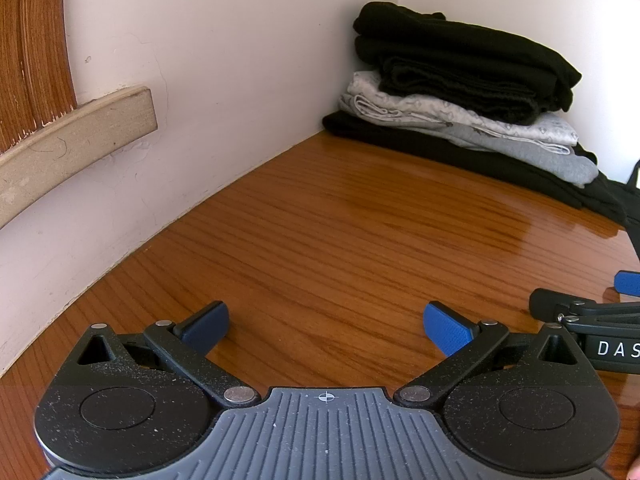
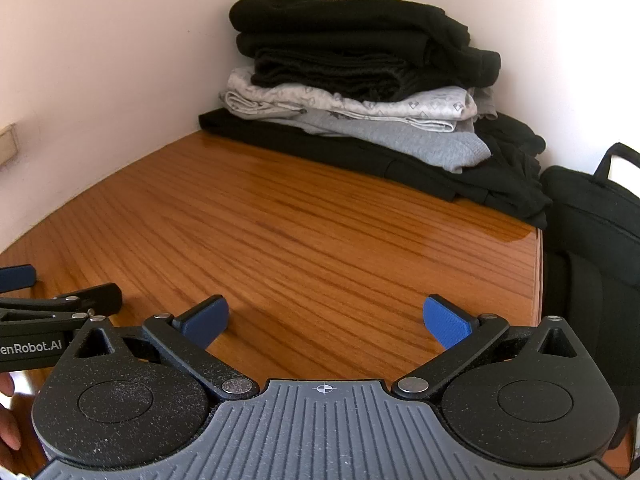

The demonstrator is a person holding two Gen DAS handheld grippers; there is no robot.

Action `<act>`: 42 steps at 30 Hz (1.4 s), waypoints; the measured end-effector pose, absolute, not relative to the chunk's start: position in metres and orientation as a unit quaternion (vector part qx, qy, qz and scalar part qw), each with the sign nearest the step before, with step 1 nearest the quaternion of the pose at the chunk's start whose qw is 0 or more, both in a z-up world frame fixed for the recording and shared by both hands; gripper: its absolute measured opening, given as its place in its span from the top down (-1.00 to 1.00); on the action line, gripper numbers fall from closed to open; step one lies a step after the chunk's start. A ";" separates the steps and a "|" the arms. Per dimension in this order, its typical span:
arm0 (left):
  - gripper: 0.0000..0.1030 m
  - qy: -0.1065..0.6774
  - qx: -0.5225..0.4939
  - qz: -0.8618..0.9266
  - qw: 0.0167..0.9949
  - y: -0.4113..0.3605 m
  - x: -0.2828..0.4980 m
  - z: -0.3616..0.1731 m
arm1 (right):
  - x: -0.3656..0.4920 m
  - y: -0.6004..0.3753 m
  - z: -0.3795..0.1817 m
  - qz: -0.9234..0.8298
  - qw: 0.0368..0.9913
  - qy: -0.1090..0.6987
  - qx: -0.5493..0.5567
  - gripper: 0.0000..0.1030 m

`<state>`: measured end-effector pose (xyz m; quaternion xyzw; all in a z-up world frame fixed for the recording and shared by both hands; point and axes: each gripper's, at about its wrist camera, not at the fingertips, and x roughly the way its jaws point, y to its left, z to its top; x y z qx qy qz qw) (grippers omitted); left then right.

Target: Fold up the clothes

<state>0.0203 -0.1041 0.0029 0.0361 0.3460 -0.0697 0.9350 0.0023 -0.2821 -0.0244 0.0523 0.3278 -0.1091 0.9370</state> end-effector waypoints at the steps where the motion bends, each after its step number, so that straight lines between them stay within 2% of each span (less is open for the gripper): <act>1: -1.00 0.346 0.036 -0.070 0.935 -0.104 0.020 0.003 | 0.002 -0.282 -0.024 -0.109 0.937 0.328 0.052 -1.00; 42: -1.00 0.345 0.040 -0.077 0.934 -0.069 0.008 0.004 | -0.005 -0.244 -0.022 -0.122 0.936 0.326 0.056 -1.00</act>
